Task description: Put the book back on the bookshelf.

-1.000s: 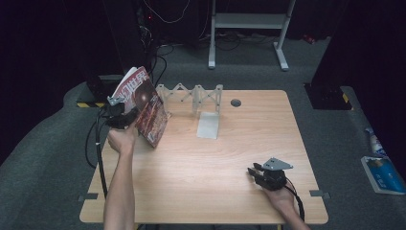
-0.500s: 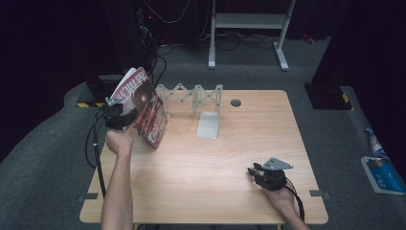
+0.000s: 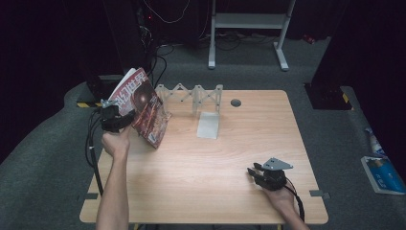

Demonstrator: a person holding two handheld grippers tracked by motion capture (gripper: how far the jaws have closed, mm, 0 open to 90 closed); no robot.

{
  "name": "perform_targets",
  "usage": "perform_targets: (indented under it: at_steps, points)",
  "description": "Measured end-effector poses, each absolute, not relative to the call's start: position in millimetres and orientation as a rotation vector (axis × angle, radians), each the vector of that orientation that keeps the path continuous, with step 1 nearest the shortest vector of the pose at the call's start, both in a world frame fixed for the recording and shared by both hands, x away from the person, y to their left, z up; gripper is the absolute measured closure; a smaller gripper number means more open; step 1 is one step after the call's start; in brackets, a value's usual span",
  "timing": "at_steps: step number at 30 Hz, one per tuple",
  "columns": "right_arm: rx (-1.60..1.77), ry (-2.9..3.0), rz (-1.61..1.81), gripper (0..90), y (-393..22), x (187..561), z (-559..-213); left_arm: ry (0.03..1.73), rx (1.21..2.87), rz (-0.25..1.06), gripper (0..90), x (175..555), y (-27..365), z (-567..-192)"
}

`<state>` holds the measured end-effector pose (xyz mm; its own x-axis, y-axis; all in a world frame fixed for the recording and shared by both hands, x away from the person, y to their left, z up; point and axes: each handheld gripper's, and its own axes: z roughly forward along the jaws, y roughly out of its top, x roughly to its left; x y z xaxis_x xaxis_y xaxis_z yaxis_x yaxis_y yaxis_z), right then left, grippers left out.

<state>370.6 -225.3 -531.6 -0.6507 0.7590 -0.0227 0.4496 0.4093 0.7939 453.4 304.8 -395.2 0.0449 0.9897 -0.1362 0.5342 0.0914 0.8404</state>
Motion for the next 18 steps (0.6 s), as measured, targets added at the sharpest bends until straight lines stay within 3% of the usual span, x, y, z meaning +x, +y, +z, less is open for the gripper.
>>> perform_targets:
  at_steps: [18]
  points:
    - [1.042,2.285,1.114,58.9,-226,371,-532,1.568,1.563,0.76,48.6,436,309,-387]
